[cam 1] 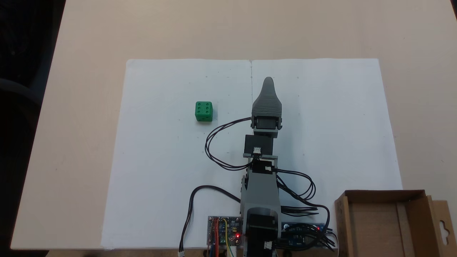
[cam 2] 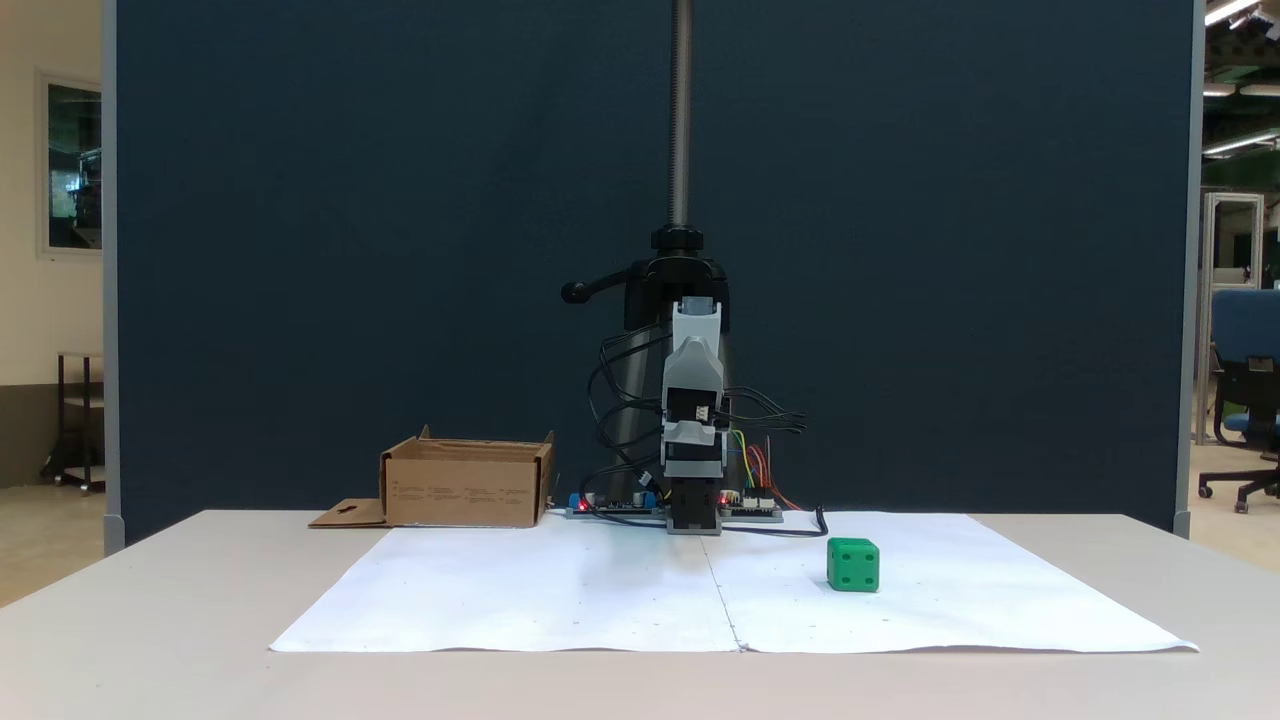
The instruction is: Grasp a green dice and put it in the bin.
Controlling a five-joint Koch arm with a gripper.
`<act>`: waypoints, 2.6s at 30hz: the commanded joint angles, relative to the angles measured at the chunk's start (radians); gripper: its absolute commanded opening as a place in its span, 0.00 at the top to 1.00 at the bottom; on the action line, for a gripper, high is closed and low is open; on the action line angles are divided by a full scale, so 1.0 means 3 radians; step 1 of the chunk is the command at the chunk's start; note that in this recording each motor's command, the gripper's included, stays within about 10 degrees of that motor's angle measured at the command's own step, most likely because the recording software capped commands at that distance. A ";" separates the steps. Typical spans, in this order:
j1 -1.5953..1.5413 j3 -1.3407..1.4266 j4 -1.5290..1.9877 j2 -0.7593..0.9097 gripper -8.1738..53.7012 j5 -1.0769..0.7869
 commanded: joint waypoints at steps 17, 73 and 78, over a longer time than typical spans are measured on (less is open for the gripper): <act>-0.0516 0.0240 0.0118 0.0383 0.18 0.0056; -0.0987 -0.4653 0.8528 -0.1084 0.17 0.1340; -0.1391 -0.4786 0.8810 -0.1289 0.17 0.1657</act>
